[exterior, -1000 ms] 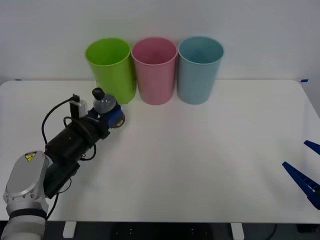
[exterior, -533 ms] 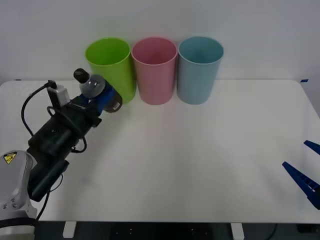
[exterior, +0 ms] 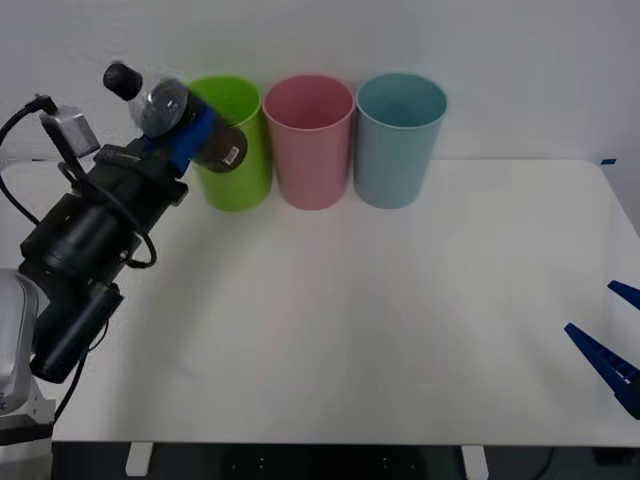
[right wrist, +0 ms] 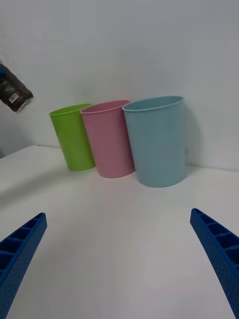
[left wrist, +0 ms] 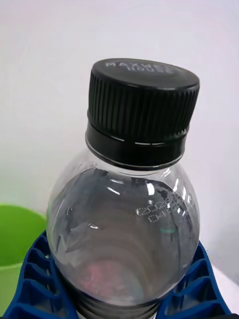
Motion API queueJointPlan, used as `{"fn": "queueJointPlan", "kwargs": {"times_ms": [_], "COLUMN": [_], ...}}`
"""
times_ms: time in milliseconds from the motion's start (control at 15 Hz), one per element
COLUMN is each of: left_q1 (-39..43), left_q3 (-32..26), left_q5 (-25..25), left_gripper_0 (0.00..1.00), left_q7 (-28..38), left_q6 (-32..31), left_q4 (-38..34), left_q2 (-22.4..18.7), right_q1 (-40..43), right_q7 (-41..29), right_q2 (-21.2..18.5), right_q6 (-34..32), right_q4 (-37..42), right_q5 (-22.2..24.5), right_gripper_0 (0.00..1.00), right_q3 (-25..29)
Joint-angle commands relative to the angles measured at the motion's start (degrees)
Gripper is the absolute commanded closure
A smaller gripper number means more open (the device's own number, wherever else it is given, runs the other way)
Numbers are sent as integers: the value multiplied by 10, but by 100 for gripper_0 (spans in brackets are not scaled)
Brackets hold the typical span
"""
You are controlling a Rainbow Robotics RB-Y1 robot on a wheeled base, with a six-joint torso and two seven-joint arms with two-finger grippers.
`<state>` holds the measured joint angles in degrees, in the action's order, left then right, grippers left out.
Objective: Grasp the object on the table and drop it into the matching bin: aluminum can to the light blue bin, PET bottle to the pink bin.
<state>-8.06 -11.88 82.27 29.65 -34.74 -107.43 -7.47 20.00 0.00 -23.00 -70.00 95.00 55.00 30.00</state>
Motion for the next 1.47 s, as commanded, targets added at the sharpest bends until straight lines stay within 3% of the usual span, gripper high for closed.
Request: {"fn": "queueJointPlan", "kwargs": {"times_ms": [67,533,1467], "left_q1": [-45,-211,-511], "left_q3": [1,3,-26], "left_q5": [47,126,283], "left_gripper_0": [100,100,100], "left_q7": [53,67,-20], "left_q6": [17,35,114], "left_q4": [3,165,547], "left_q2": [0,2,40], "right_q1": [0,0,0], "right_q7": [0,0,0], "right_q2": [0,0,0], "right_q6": [0,0,0], "right_q4": [0,0,0], "right_q5": [0,0,0], "right_gripper_0": [0,0,0], "right_q3": [0,0,0]}}
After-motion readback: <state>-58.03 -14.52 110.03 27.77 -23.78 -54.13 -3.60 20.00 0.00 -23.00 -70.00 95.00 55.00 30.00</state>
